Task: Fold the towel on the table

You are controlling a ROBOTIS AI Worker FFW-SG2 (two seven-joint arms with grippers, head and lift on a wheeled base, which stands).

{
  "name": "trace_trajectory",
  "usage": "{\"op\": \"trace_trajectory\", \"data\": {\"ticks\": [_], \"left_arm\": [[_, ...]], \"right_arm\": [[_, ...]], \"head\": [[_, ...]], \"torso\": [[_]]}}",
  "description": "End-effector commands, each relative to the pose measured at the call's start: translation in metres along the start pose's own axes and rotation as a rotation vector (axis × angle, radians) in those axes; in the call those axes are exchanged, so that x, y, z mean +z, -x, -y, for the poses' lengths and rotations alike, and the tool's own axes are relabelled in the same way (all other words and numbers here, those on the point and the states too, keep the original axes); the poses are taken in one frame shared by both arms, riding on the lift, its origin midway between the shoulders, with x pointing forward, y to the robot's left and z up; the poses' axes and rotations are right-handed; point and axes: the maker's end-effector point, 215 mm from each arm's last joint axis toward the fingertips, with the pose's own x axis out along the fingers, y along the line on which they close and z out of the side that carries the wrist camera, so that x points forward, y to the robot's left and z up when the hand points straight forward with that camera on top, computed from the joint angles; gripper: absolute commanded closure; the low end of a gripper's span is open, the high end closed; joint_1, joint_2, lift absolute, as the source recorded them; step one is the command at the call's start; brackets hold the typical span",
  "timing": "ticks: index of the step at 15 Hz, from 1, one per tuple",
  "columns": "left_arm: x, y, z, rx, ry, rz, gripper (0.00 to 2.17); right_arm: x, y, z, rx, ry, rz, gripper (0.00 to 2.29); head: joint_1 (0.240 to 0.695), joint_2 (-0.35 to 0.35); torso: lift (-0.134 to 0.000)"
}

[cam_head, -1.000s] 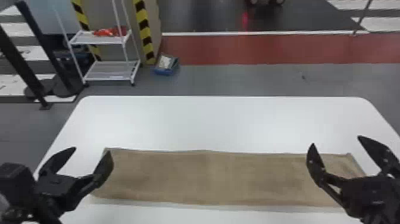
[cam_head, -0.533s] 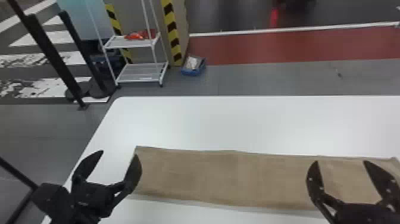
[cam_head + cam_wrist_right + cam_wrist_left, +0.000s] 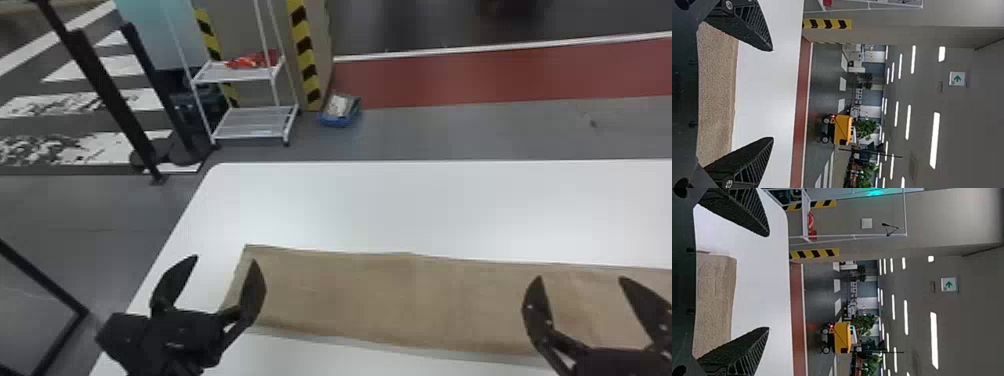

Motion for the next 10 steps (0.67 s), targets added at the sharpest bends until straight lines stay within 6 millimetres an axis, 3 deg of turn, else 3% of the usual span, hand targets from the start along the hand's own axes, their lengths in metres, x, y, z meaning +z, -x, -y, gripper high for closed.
{"op": "trace_trajectory", "data": {"ticks": [1,10], "left_arm": [[-0.0017,0.0001,0.0081,-0.012,0.003,-0.007,0.02],[-0.0044,0.0005,0.0081,0.004,0.011,-0.031,0.02]], "right_arm": [[0.0017,0.001,-0.0001,0.002,-0.004,0.006,0.07],[0.0011,0.0014,0.001,0.006,-0.009,-0.001,0.07]], "head": [[0.695,0.201],[0.695,0.188]], "torso": [[-0.114],[-0.114]]}}
